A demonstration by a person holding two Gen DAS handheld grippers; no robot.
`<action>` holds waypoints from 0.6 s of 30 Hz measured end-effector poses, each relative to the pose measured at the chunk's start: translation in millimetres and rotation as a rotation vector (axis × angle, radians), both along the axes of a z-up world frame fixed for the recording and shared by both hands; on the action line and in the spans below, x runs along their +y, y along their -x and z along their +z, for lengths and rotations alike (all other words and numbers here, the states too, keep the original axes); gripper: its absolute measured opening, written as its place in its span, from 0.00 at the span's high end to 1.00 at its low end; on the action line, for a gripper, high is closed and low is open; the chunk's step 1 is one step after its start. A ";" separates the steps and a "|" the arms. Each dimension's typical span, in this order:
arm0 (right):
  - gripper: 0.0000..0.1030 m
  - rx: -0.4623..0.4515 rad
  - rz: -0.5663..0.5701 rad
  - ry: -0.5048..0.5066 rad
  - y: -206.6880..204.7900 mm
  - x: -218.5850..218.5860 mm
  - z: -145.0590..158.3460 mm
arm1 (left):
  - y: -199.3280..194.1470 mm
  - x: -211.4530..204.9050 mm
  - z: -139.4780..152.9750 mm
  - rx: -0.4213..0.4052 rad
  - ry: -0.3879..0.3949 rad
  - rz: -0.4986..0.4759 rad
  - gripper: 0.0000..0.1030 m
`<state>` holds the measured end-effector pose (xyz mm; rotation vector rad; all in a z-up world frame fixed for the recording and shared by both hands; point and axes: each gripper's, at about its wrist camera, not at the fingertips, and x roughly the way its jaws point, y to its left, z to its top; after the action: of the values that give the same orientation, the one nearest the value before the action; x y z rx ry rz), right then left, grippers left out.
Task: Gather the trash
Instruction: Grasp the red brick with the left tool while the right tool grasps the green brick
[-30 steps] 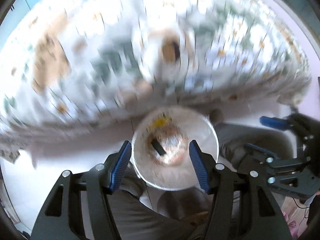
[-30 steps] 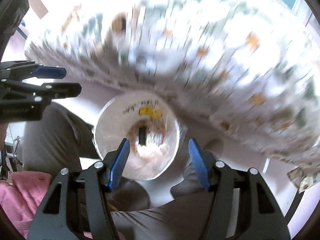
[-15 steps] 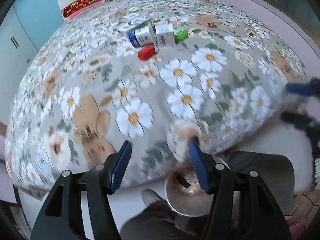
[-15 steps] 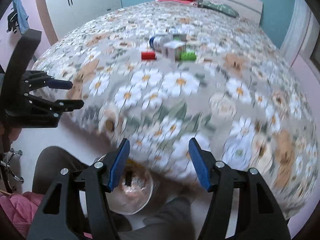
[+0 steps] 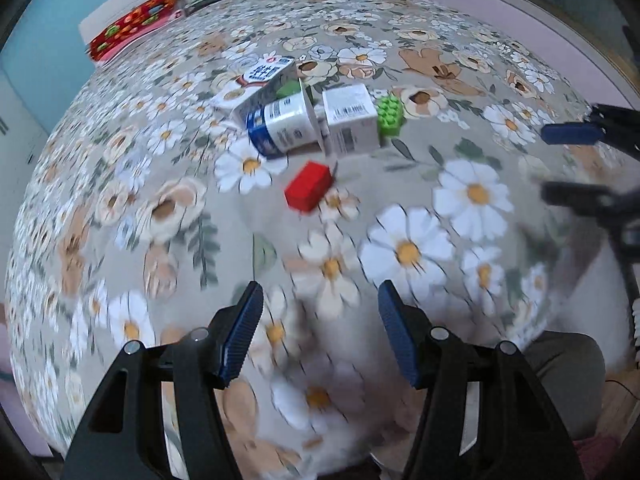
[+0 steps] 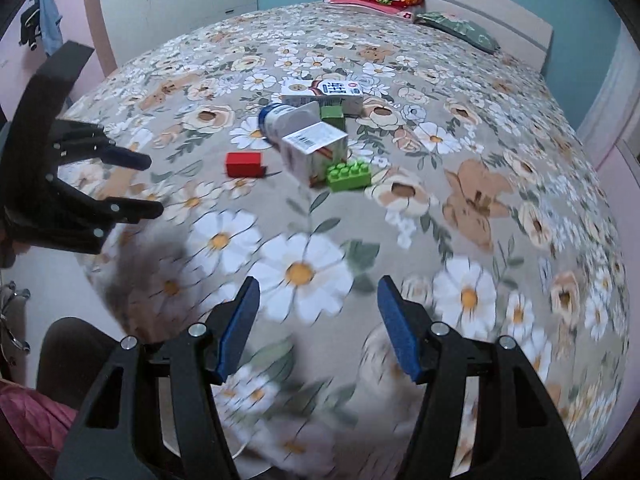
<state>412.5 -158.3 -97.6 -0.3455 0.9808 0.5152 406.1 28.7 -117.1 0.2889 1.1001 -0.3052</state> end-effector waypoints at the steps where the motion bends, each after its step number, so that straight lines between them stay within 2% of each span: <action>1: 0.40 0.007 0.006 0.001 -8.3 1.4 -3.6 | -5.2 -0.1 -2.3 0.001 0.002 -0.009 0.40; 11: 0.40 0.102 0.060 -0.014 -95.0 14.8 -47.7 | -63.7 -2.3 -43.7 0.050 0.034 -0.126 0.40; 18: 0.40 0.136 0.107 -0.035 -137.0 32.6 -65.2 | -86.4 -9.9 -47.7 0.058 0.084 -0.165 0.40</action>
<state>549.5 -125.7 -162.8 -0.3358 1.0870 0.6592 492.4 18.7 -164.8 0.2976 1.1192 -0.5078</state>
